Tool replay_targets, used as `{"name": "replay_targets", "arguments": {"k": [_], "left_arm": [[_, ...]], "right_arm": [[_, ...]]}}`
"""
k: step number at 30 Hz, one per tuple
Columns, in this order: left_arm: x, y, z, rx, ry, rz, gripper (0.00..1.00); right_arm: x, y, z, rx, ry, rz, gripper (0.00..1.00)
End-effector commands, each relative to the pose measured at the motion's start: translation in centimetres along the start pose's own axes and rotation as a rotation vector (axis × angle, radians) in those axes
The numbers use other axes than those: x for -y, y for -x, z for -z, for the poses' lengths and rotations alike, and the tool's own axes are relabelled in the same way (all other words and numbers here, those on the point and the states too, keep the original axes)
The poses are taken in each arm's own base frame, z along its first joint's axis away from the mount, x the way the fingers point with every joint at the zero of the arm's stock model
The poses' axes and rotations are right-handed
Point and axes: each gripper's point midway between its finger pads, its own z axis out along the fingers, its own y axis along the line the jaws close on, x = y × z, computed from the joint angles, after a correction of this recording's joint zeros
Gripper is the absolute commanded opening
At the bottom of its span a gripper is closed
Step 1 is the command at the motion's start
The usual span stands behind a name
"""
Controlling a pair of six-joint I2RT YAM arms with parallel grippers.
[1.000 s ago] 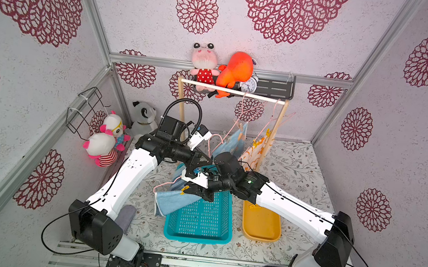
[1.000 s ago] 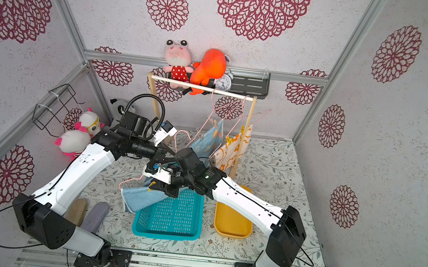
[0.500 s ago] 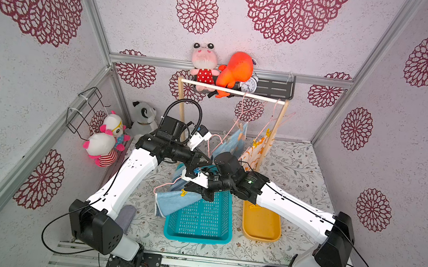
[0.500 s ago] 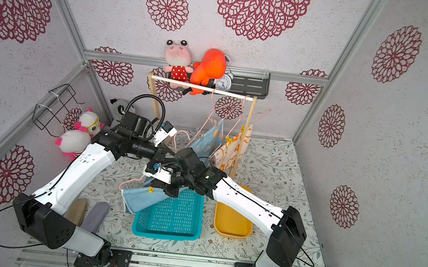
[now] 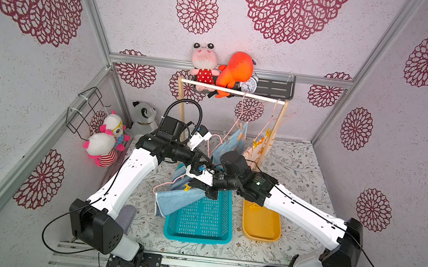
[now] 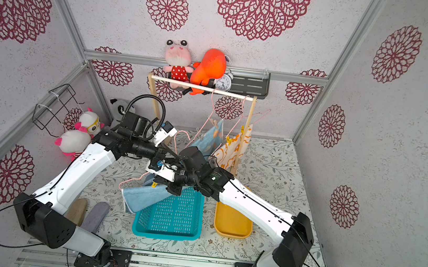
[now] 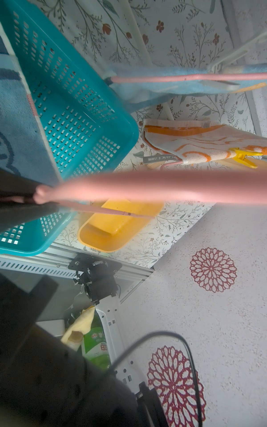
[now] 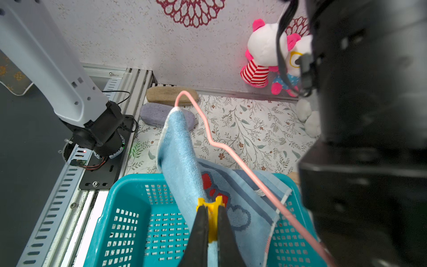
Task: Remove the clothespins securing towels to the hanger
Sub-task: Remove the clothespin from the hanger, then place the clothespin in the storage box.
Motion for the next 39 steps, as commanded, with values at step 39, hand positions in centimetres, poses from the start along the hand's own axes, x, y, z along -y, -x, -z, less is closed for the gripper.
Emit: {"name": "replay_targets", "arguments": {"k": [39], "left_arm": [[-0.2, 1.4, 1.0, 0.061, 0.074, -0.061, 0.0]], "right_arm": [[5.2, -27.0, 19.3, -0.059, -0.934, -1.012, 0.06]]}}
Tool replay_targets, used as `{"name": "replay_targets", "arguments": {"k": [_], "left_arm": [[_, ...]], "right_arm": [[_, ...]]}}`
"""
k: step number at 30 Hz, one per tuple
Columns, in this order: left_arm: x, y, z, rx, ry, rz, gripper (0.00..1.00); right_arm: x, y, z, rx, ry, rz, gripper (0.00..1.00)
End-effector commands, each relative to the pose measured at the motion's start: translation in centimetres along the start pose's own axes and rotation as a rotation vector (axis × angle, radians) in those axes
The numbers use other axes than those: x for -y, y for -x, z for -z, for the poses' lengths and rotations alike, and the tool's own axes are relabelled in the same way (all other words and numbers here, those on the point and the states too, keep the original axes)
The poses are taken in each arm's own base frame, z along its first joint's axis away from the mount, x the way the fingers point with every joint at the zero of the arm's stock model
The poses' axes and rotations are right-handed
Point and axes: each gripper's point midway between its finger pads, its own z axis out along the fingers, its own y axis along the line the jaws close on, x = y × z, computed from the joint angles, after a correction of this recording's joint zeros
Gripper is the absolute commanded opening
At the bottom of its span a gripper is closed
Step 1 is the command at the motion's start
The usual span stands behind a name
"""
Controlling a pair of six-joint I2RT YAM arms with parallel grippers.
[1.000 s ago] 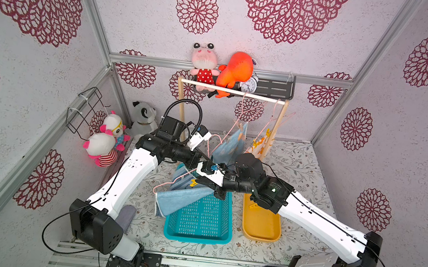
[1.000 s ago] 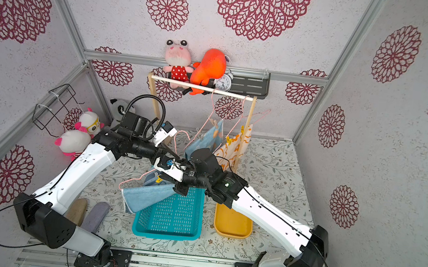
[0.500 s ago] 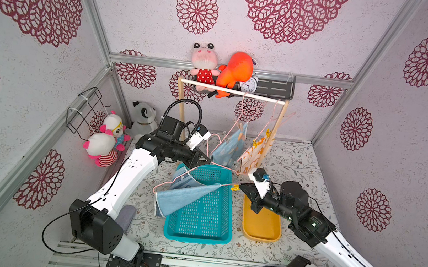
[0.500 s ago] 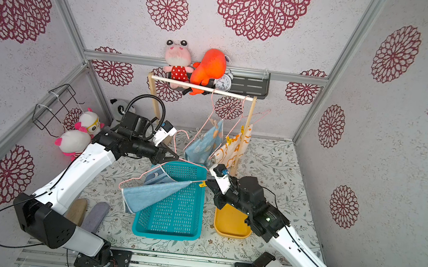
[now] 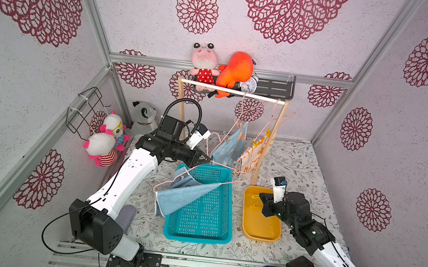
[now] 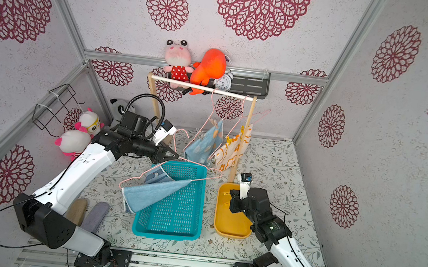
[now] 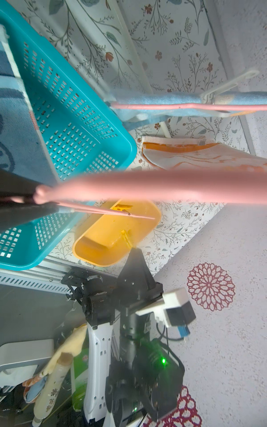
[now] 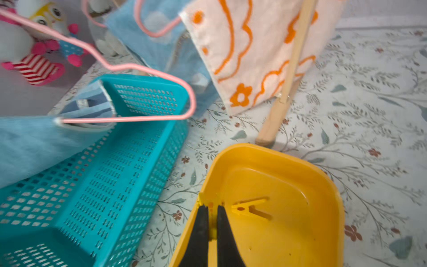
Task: Remove the clothespins securing towels to the hanger
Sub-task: Place the clothespin in the storage box.
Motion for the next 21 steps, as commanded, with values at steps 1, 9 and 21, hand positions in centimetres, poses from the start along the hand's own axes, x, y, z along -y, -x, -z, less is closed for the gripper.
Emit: {"name": "replay_targets", "arguments": {"k": [1, 9, 21], "left_arm": [[0.8, 0.9, 0.9, 0.047, -0.002, -0.044, 0.0], [0.9, 0.8, 0.9, 0.045, -0.001, -0.046, 0.0], [0.9, 0.8, 0.9, 0.043, -0.001, -0.044, 0.0]], "right_arm": [[2.7, -0.3, -0.8, 0.001, -0.102, -0.125, 0.06], [7.8, -2.2, -2.1, 0.02, -0.222, -0.309, 0.07], [9.6, -3.9, -3.9, -0.009, -0.243, -0.372, 0.17]]}}
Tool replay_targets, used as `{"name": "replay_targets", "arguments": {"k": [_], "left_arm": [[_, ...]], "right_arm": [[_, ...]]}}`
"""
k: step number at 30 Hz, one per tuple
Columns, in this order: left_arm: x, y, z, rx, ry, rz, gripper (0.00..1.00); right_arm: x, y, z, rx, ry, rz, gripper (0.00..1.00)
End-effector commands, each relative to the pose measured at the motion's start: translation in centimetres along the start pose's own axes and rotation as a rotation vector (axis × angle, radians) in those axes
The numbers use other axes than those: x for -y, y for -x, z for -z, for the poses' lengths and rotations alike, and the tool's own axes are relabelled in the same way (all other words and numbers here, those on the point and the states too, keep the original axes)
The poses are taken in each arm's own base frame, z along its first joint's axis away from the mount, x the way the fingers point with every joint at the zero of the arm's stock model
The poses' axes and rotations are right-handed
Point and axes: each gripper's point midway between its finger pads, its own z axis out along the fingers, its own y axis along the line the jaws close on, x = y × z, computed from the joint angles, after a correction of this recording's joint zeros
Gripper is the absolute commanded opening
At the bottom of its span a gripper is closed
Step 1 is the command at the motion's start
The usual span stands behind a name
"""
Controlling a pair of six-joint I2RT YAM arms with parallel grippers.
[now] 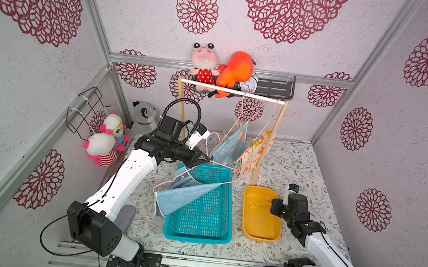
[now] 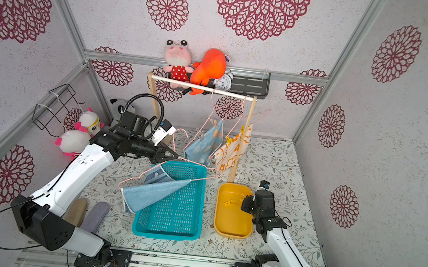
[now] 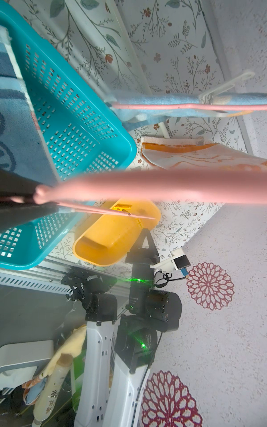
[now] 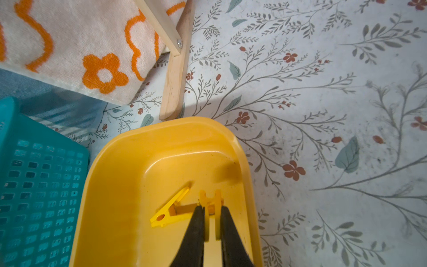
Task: Remove the clothespins securing towels to the hanger
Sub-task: Place the clothespin in the storage box.
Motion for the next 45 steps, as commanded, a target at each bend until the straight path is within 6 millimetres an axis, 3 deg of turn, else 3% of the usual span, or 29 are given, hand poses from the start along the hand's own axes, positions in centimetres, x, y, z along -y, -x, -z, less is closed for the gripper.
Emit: {"name": "replay_targets", "arguments": {"k": [1, 9, 15, 25, 28, 35, 40, 45], "left_arm": [[0.7, 0.8, 0.6, 0.037, -0.006, -0.039, 0.0], [0.7, 0.8, 0.6, 0.038, -0.006, -0.041, 0.0], [0.8, 0.8, 0.6, 0.037, -0.009, -0.039, 0.0], [0.9, 0.8, 0.6, 0.036, -0.014, -0.041, 0.0], [0.9, 0.8, 0.6, 0.038, -0.014, -0.041, 0.0], [0.9, 0.8, 0.6, 0.038, -0.013, -0.04, 0.0], [0.9, 1.0, 0.8, 0.042, -0.007, -0.044, 0.0], [1.1, 1.0, 0.8, 0.046, -0.008, -0.047, 0.0]], "right_arm": [[-0.8, 1.3, -0.1, 0.045, 0.037, -0.021, 0.18], [-0.7, 1.2, -0.5, 0.036, 0.03, -0.02, 0.33], [-0.7, 1.3, -0.3, 0.034, 0.027, -0.002, 0.38], [-3.3, 4.8, 2.8, 0.123, 0.102, 0.096, 0.41], [-5.0, 6.1, 4.6, 0.17, 0.153, 0.152, 0.4], [-12.3, 7.1, 10.1, 0.319, 0.44, 0.333, 0.38], [-15.4, 6.3, 11.3, 0.314, 0.543, 0.411, 0.36], [-20.0, 4.8, 12.2, 0.283, 0.712, 0.455, 0.35]]}}
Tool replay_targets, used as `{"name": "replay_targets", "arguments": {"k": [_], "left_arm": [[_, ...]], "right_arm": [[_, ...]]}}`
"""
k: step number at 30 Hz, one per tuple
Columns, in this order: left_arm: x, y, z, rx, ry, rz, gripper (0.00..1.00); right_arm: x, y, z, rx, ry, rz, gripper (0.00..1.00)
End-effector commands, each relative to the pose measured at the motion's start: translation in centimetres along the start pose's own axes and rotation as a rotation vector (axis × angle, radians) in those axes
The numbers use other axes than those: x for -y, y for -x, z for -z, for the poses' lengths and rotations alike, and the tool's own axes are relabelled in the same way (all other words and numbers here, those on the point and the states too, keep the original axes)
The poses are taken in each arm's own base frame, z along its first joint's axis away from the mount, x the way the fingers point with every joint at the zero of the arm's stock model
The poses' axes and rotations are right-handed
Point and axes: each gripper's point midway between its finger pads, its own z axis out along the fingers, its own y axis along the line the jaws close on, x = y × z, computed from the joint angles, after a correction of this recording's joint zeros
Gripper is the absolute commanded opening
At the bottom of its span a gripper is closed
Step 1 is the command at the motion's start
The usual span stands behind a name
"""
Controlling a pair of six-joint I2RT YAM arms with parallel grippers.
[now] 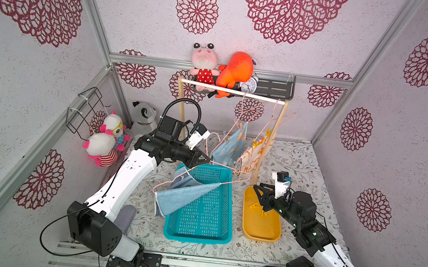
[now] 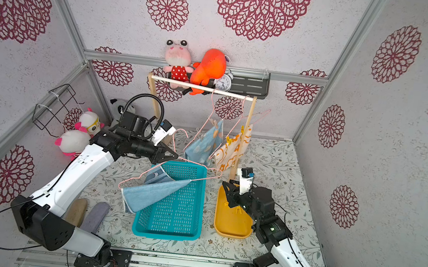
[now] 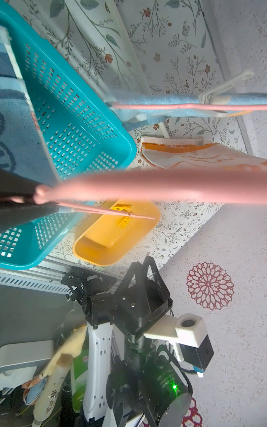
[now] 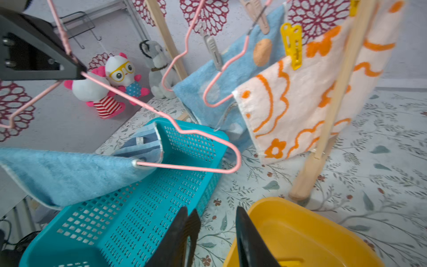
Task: Remove the clothespins securing towels to the hanger
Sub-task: Place the clothespin in the storage box, then remove the towel from the hanger.
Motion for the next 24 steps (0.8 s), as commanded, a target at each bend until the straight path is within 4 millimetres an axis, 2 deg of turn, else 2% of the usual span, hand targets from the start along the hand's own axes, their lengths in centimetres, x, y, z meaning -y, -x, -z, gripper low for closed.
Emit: {"name": "replay_targets", "arguments": {"k": [1, 6, 14, 24], "left_arm": [[1.0, 1.0, 0.9, 0.047, -0.006, -0.046, 0.0], [1.2, 1.2, 1.2, 0.056, -0.004, -0.055, 0.0], [1.4, 1.3, 1.3, 0.061, -0.01, -0.057, 0.0], [1.6, 1.4, 1.4, 0.069, -0.014, -0.059, 0.0]], "right_arm": [[-3.7, 1.9, -0.9, 0.046, 0.136, 0.061, 0.35], [-6.4, 1.0, -2.6, 0.014, 0.236, 0.071, 0.34], [-9.6, 0.0, -5.4, -0.013, 0.334, 0.069, 0.34], [-10.4, -0.2, -7.8, -0.022, 0.357, 0.071, 0.34]]}}
